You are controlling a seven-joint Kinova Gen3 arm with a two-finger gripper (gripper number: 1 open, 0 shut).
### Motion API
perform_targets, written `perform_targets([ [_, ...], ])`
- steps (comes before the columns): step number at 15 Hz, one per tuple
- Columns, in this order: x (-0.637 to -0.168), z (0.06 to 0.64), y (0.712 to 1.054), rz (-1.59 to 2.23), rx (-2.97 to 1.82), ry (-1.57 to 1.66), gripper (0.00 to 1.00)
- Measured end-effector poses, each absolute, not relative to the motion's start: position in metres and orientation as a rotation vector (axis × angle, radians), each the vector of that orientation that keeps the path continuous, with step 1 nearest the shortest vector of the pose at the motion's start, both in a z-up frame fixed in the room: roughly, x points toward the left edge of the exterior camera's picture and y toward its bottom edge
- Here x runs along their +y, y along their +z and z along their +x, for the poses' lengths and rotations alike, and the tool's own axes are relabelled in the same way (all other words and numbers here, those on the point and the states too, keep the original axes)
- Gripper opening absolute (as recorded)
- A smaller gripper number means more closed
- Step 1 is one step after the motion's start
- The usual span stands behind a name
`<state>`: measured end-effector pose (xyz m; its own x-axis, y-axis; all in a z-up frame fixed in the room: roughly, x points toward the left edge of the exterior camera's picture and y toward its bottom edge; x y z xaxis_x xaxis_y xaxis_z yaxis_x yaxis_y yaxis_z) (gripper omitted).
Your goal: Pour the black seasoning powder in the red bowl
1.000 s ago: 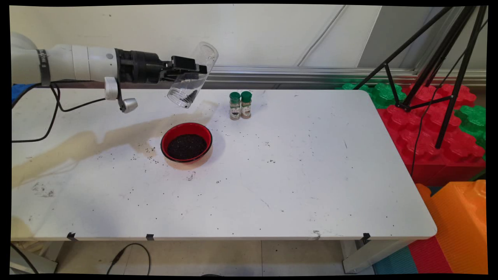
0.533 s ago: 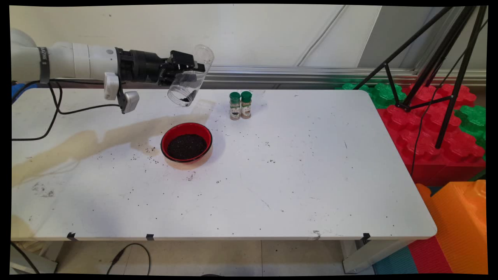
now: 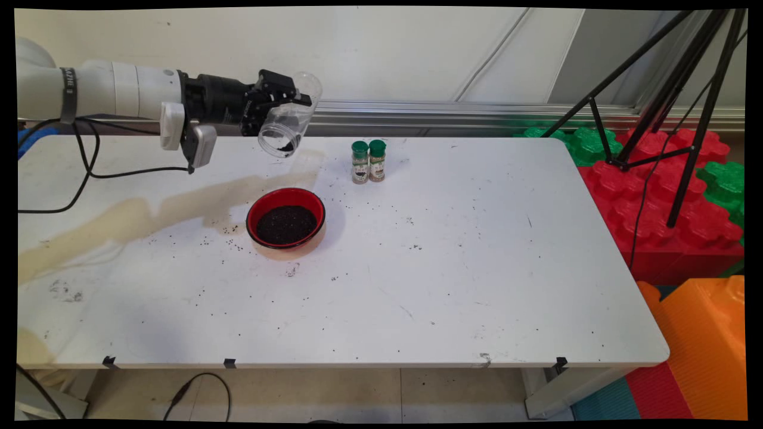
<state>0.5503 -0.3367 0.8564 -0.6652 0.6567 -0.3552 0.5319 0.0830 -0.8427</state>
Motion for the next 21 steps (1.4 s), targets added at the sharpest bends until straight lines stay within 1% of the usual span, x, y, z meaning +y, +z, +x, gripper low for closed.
perform_targets([
  [21,-0.361,0.558,0.861,-0.298,-2.383,1.233,0.00],
])
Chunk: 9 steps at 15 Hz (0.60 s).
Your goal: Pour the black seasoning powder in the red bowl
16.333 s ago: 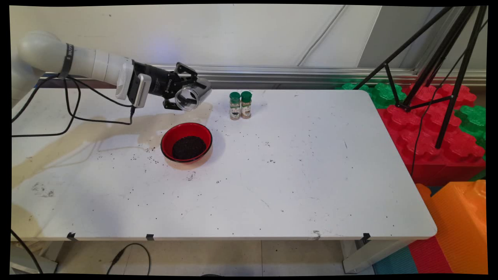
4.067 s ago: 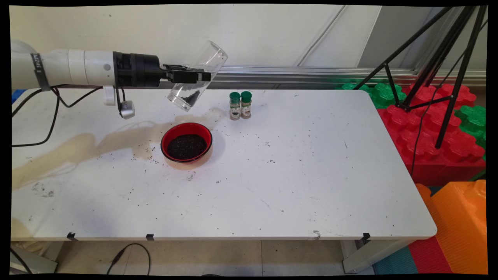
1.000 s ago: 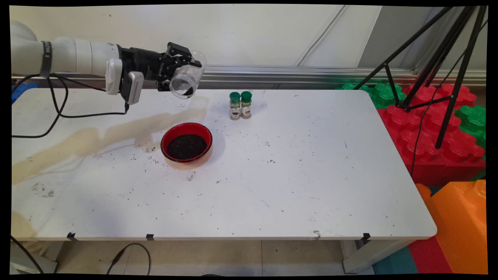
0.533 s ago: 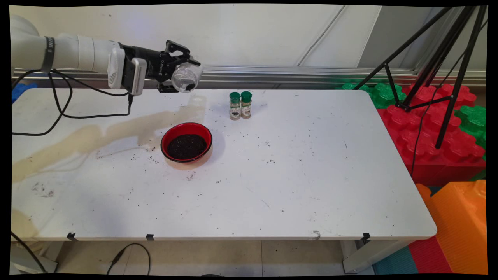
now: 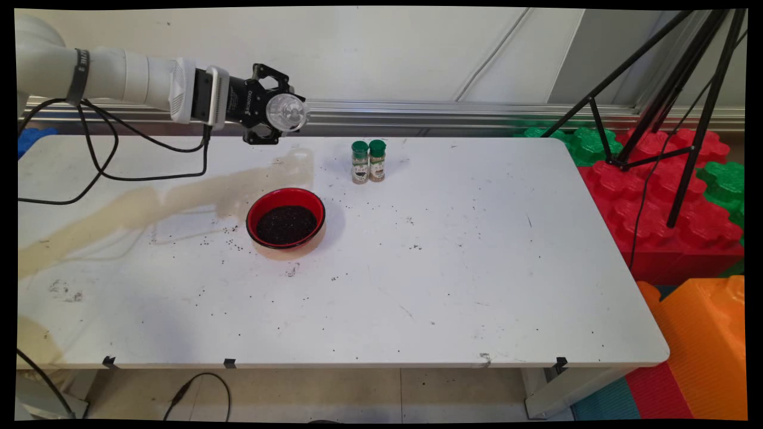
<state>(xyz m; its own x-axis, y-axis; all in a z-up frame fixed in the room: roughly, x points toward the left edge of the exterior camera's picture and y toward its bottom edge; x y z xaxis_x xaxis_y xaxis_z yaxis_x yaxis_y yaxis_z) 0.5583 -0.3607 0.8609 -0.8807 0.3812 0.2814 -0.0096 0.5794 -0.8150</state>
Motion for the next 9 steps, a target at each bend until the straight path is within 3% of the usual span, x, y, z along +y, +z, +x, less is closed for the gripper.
perform_targets([
  [9,-0.3707,0.5606,0.8580,0.003,-2.357,1.053,0.00],
])
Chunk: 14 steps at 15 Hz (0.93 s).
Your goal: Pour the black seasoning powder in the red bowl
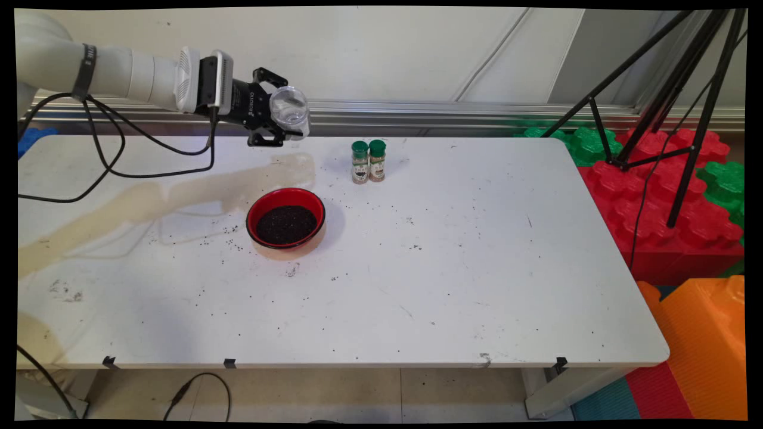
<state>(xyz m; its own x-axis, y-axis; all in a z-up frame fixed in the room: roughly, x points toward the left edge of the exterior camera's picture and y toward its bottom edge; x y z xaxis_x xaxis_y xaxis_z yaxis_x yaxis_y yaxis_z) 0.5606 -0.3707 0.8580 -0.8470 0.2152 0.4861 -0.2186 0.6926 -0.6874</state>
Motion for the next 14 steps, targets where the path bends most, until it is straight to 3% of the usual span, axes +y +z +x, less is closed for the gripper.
perform_targets([
  [14,-0.396,0.568,0.847,0.526,-2.178,0.639,0.00],
])
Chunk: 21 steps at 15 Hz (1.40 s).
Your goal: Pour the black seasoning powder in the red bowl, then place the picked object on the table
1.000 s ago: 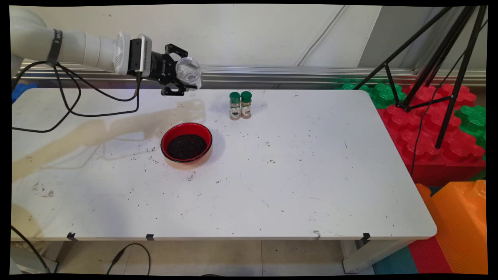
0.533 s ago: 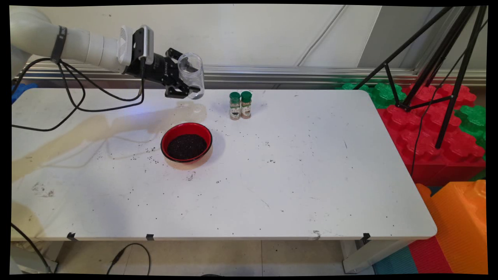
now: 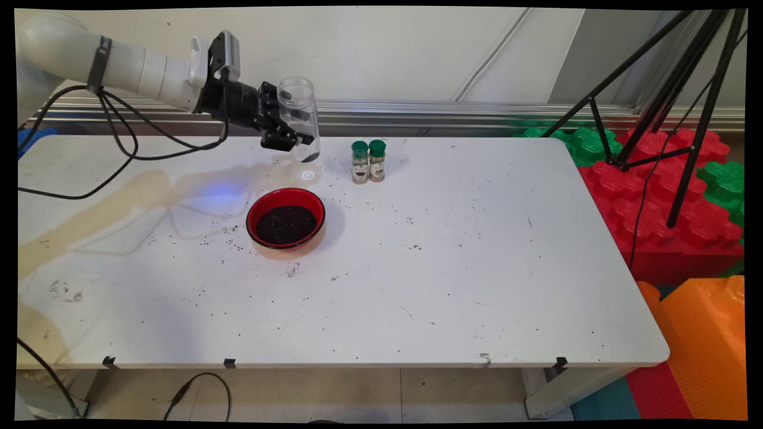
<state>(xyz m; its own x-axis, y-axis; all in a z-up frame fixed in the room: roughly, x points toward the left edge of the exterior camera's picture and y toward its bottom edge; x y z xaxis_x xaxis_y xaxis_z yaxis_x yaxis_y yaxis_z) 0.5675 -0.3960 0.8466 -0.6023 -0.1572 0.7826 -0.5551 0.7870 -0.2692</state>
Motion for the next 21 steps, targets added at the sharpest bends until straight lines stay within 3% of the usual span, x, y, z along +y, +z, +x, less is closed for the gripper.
perform_targets([
  [21,-0.434,0.595,0.777,0.879,-2.020,0.393,0.00],
])
